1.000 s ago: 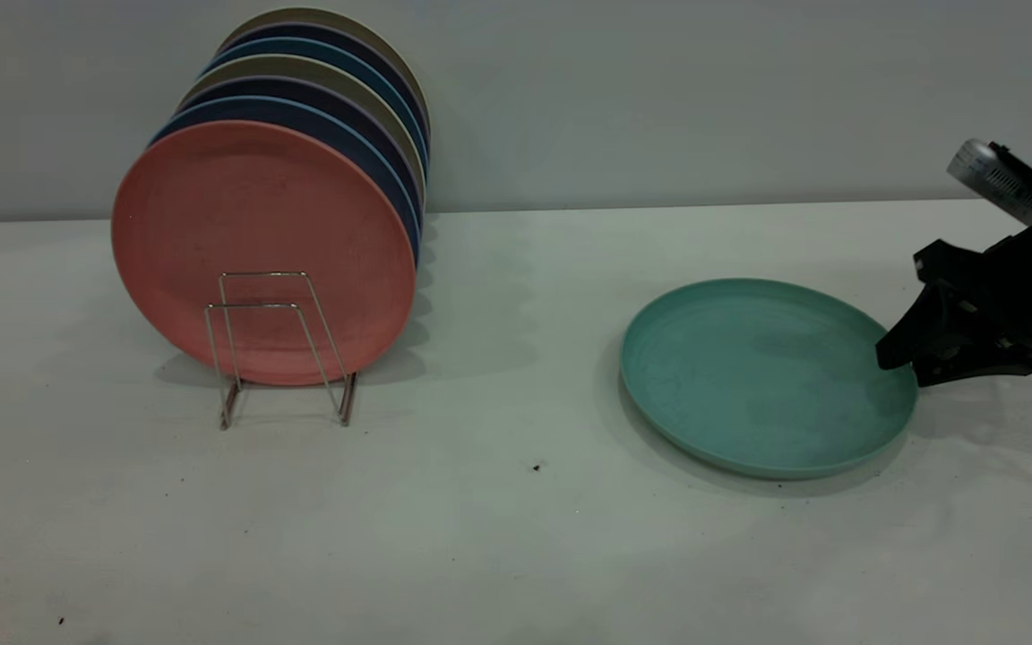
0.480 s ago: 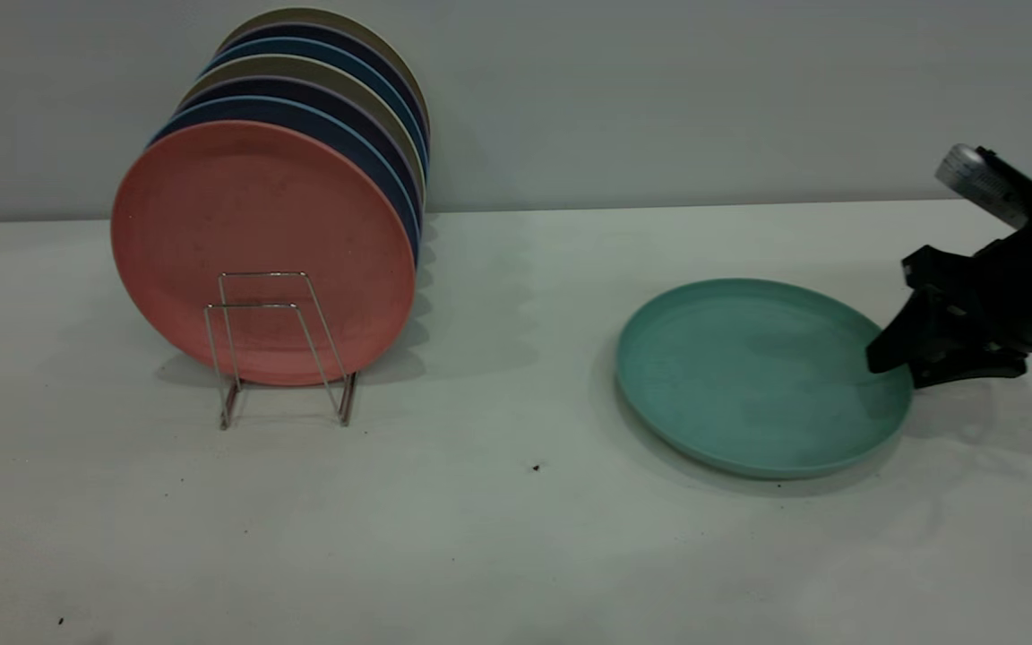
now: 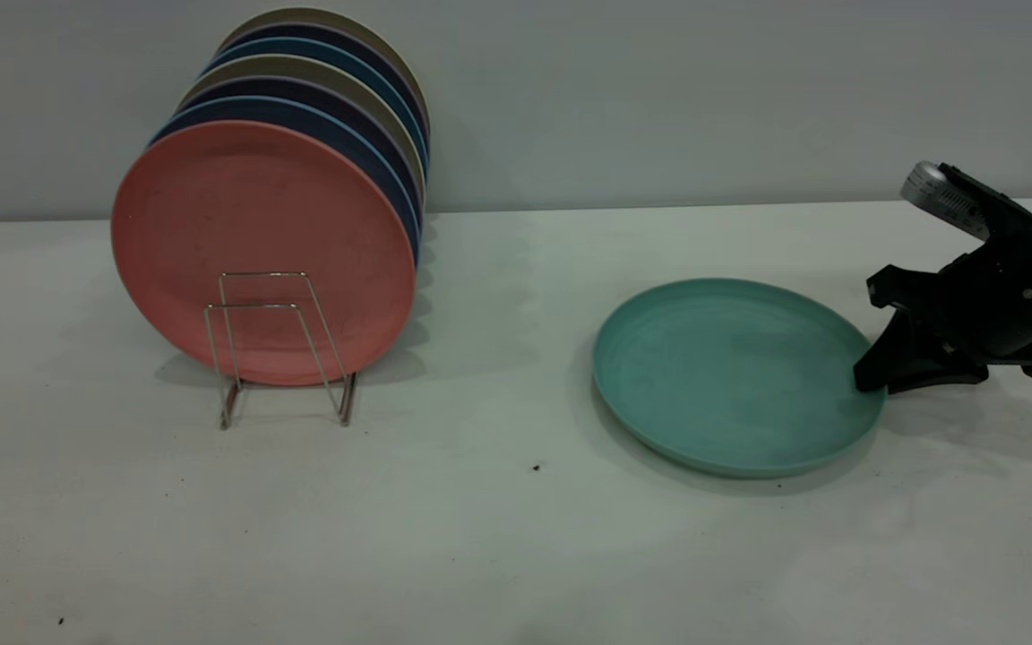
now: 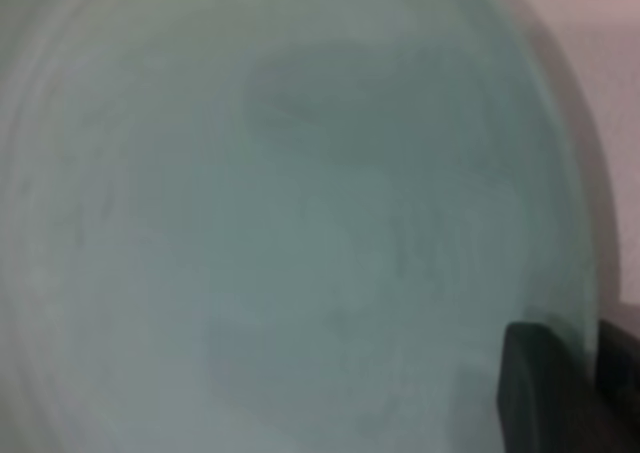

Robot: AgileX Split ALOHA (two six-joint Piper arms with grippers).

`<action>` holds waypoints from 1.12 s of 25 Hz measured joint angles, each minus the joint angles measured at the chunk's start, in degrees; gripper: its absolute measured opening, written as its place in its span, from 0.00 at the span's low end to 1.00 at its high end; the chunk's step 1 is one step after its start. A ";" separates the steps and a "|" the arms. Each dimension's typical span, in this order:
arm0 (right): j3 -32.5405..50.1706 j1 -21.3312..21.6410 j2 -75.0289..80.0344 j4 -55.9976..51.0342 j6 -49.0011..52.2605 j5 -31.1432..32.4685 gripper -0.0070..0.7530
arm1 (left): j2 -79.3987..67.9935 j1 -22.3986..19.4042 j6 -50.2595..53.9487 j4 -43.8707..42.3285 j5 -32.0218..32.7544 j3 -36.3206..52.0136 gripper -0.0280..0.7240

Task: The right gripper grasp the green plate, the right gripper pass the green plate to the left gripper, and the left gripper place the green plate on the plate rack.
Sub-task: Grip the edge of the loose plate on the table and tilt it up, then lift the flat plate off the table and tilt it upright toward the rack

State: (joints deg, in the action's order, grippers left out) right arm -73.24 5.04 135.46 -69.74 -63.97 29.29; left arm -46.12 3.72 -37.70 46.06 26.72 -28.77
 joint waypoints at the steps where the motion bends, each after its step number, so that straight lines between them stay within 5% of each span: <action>1: 0.00 0.00 0.00 0.16 0.00 -0.32 0.04 | -0.75 0.00 0.13 0.16 0.78 0.00 0.65; 8: 0.00 -0.26 -5.20 8.52 -0.07 -0.84 0.03 | -13.79 0.00 -7.10 8.19 0.56 0.00 0.65; 19: 0.00 -4.75 -8.30 2.94 -3.37 10.74 0.03 | -36.47 0.00 -46.46 50.11 0.29 -0.22 0.65; 28: 0.00 -13.53 -11.21 -0.92 -4.44 13.34 0.03 | -49.69 0.00 -51.76 54.32 4.74 -3.69 0.65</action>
State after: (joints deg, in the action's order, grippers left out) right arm -73.24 -8.49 124.25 -70.67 -68.40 42.62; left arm -95.81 3.72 -89.46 100.37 31.46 -32.46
